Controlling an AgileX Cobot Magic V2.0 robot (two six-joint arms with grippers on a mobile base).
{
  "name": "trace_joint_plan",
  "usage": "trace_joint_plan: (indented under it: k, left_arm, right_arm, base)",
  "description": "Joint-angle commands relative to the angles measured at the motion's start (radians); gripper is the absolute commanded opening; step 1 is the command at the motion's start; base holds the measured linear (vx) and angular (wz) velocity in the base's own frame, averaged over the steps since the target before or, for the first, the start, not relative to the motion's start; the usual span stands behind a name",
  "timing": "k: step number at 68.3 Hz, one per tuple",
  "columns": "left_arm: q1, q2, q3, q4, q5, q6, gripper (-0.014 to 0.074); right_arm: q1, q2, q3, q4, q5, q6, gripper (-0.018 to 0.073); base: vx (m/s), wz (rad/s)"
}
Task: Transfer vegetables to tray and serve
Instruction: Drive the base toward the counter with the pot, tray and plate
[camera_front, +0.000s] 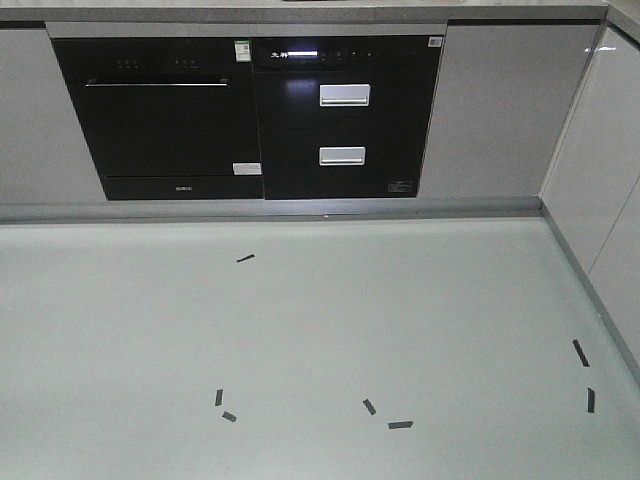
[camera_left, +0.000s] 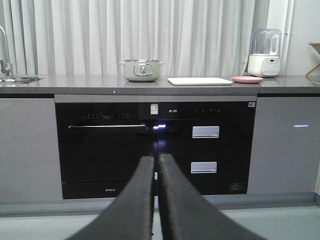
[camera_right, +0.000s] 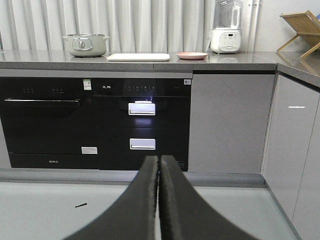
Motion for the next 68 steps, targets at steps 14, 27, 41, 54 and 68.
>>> trace_joint_plan:
  k: [14, 27, 41, 54, 68]
  left_arm:
    - [0.002, -0.015, 0.026, -0.009, -0.072, -0.009, -0.0008]
    - [0.002, -0.015, 0.026, -0.009, -0.072, -0.009, -0.0008]
    - [0.002, -0.015, 0.026, -0.009, -0.072, -0.009, -0.0008]
    - [0.002, -0.015, 0.026, -0.009, -0.072, -0.009, -0.0008]
    - [0.002, -0.015, 0.026, -0.009, -0.072, -0.009, -0.0008]
  right_arm:
    - [-0.005, -0.002, 0.008, -0.002, -0.07, -0.004, -0.0007]
    - [-0.005, -0.002, 0.008, -0.002, -0.07, -0.004, -0.0007]
    - [-0.005, -0.002, 0.008, -0.002, -0.07, -0.004, -0.0007]
    - [-0.005, -0.002, 0.008, -0.002, -0.07, -0.004, -0.0007]
    - [-0.005, -0.002, 0.008, -0.002, -0.07, -0.004, -0.0007]
  base:
    - [0.0, 0.0]
    - [0.0, 0.0]
    - [0.0, 0.0]
    - [0.0, 0.0]
    - [0.0, 0.0]
